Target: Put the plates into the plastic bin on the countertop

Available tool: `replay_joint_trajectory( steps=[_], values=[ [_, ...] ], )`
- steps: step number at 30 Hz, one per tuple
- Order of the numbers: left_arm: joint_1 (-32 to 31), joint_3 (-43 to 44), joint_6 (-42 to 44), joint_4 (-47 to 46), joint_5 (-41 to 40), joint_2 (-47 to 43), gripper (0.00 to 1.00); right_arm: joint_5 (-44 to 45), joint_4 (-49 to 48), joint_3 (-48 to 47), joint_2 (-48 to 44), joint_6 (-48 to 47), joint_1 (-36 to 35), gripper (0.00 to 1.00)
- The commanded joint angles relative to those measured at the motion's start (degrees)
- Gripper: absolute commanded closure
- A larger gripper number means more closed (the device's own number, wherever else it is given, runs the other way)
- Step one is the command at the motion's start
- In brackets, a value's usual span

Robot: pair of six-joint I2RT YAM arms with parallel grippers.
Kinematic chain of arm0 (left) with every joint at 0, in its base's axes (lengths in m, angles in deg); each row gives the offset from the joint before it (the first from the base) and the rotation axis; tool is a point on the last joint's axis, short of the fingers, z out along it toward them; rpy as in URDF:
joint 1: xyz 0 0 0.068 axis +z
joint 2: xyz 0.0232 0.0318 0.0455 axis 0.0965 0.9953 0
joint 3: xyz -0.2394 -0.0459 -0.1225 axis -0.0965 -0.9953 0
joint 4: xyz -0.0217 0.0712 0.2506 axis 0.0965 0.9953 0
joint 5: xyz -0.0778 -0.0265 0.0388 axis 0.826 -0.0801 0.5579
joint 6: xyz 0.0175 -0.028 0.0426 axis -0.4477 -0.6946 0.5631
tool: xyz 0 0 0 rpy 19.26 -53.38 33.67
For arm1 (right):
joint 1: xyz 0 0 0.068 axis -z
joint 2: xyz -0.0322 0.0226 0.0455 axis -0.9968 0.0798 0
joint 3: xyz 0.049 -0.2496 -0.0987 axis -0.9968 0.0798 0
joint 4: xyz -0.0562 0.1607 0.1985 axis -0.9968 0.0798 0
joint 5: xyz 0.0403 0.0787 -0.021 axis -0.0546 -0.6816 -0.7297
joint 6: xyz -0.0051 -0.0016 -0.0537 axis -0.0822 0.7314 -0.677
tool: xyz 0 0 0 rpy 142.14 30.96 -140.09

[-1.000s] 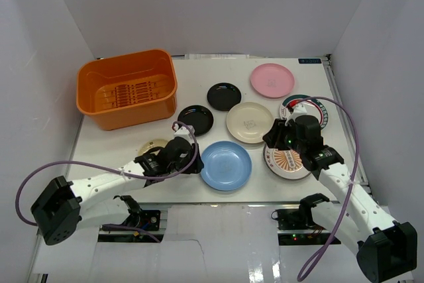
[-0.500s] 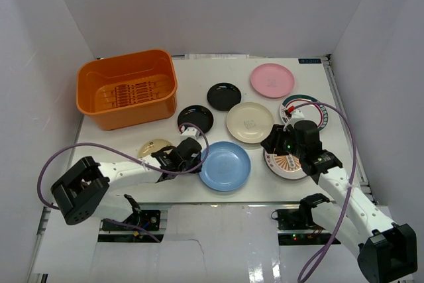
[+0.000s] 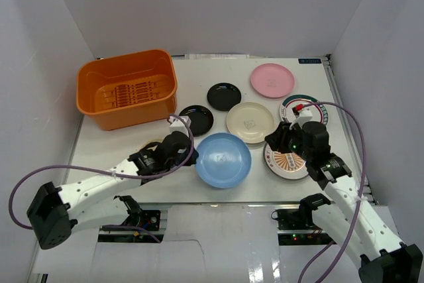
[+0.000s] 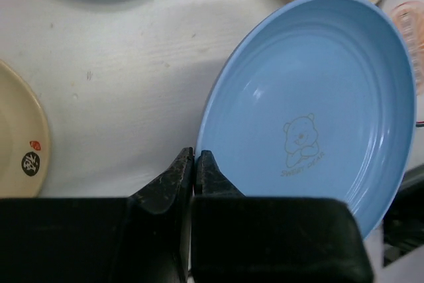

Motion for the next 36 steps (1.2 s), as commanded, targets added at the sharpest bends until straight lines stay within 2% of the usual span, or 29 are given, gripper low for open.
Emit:
replay_joint_trajectory(
  steps=[1,2,4,5,9,12,13,14,20,26,30,34,36],
  values=[
    [1.5,8.9,0.4,4.6,-1.8,-7.8,1.00,0.6,0.7,-6.3,-4.7,0.0,-0.4,0.56],
    [3.4,13.5,1.3,5.8,-2.2,-8.6,1.00,0.8,1.8,-7.8,-5.7,-0.1,-0.4,0.61],
    [6.3,18.8,5.0,8.3,-3.8,-7.9,1.00,0.5,2.3,-8.1,-6.3,0.0,-0.4,0.65],
    [11.3,23.9,6.6,8.6,-3.4,-6.5,1.00,-0.8,2.3,-7.4,-6.4,0.1,-0.4,0.70],
    [26.5,35.1,12.3,10.1,3.9,1.1,1.00,-4.1,1.8,-4.3,-6.4,1.2,-0.4,0.72],
    [38.4,40.1,13.3,9.6,7.2,6.9,1.00,-3.6,1.2,-2.8,-6.3,1.0,-0.4,0.72],
    [41.6,40.9,12.0,9.3,11.6,8.0,1.00,-3.7,1.3,-2.8,-5.5,0.5,-0.5,0.71],
    [46.4,41.6,11.5,8.9,12.3,9.3,1.00,-4.0,1.3,-2.7,-4.9,0.3,-0.6,0.71],
    [58.9,42.6,11.1,7.6,10.0,17.2,1.00,-7.7,-2.2,-1.1,-1.8,0.3,-0.7,0.69],
    [62.4,42.9,14.7,6.9,4.5,25.6,1.00,-6.1,-5.6,-0.3,2.2,0.0,-0.7,0.68],
    [62.4,44.2,15.5,6.5,4.5,31.7,1.00,-3.8,-9.3,-0.5,7.2,0.8,-0.9,0.68],
    [62.4,44.4,15.8,5.4,4.8,35.3,1.00,2.3,-12.4,-2.4,14.6,0.9,-1.0,0.67],
    [62.4,44.3,16.0,5.0,4.3,36.3,0.95,5.0,-16.4,-2.7,16.4,1.0,-1.0,0.66]
  ],
)
